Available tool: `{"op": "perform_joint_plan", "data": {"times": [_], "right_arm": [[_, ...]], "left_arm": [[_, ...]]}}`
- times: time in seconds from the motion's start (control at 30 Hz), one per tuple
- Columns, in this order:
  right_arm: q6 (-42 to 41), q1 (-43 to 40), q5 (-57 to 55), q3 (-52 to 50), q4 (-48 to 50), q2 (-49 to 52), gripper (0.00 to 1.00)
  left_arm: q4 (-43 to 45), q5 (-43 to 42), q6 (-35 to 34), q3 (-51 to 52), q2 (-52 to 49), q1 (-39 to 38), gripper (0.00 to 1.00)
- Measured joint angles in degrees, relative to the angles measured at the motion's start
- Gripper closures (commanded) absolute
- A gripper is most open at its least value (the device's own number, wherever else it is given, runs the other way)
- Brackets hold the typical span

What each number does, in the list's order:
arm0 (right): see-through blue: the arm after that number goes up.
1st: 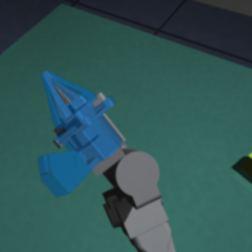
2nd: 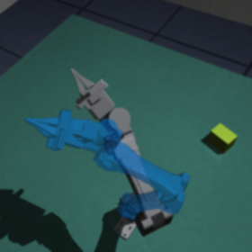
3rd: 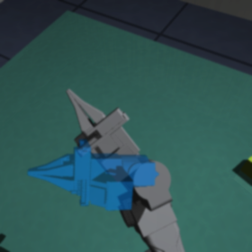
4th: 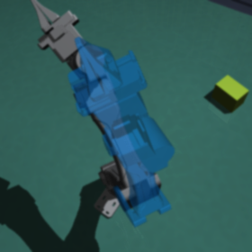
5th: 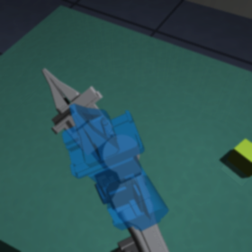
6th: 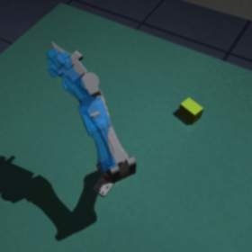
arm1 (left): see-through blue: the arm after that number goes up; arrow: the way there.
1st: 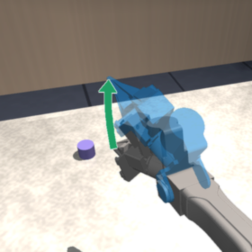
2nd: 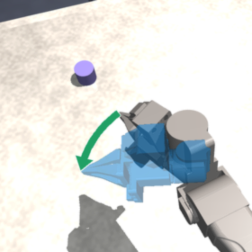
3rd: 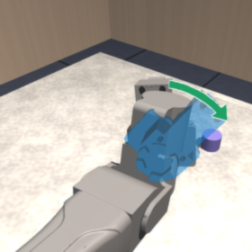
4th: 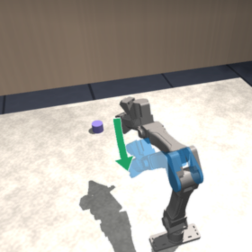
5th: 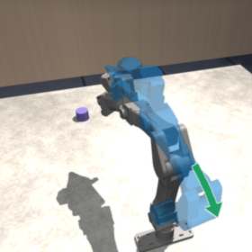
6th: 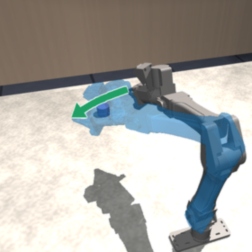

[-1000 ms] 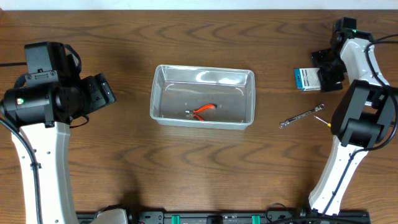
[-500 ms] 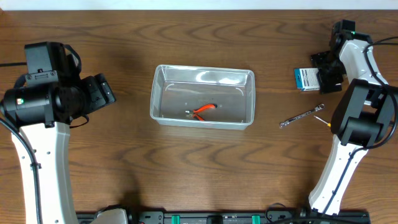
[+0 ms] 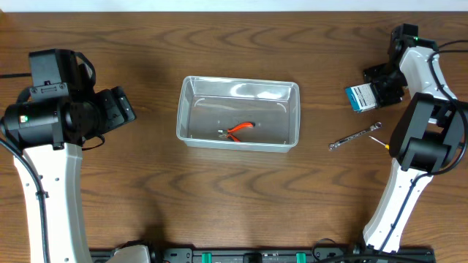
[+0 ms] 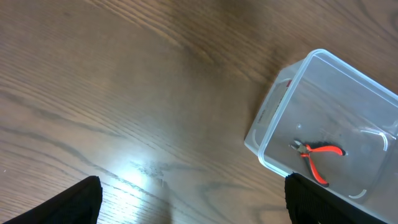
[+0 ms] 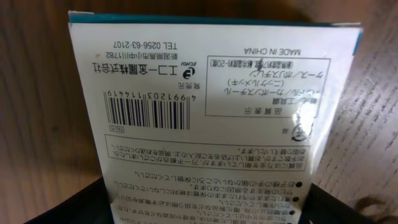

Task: Pack container
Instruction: 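Move the right gripper to the blue-and-white box and grasp it, then carry the box into the container and release it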

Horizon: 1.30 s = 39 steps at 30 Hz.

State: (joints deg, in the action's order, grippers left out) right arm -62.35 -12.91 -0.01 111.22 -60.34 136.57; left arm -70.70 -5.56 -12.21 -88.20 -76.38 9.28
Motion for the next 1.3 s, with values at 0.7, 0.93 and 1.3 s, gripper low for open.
{"op": "perform_joint_plan", "data": {"times": [0.7, 0.93, 1.3], "right_arm": [[21.29, 5.77, -2.08, 0.09, -0.52, -2.97, 0.40], [38.21, 15.15, -2.69, 0.66, 2.91, -17.44, 0.38], [84.11, 37.64, 7.54, 3.04, -1.95, -29.35, 0.39]], "left_arm": [[-0.02, 0.00, 0.00, 0.00, 0.00, 0.00, 0.13], [0.00, 0.00, 0.00, 0.00, 0.00, 0.00, 0.14], [0.00, 0.00, 0.00, 0.00, 0.00, 0.00, 0.14]]}}
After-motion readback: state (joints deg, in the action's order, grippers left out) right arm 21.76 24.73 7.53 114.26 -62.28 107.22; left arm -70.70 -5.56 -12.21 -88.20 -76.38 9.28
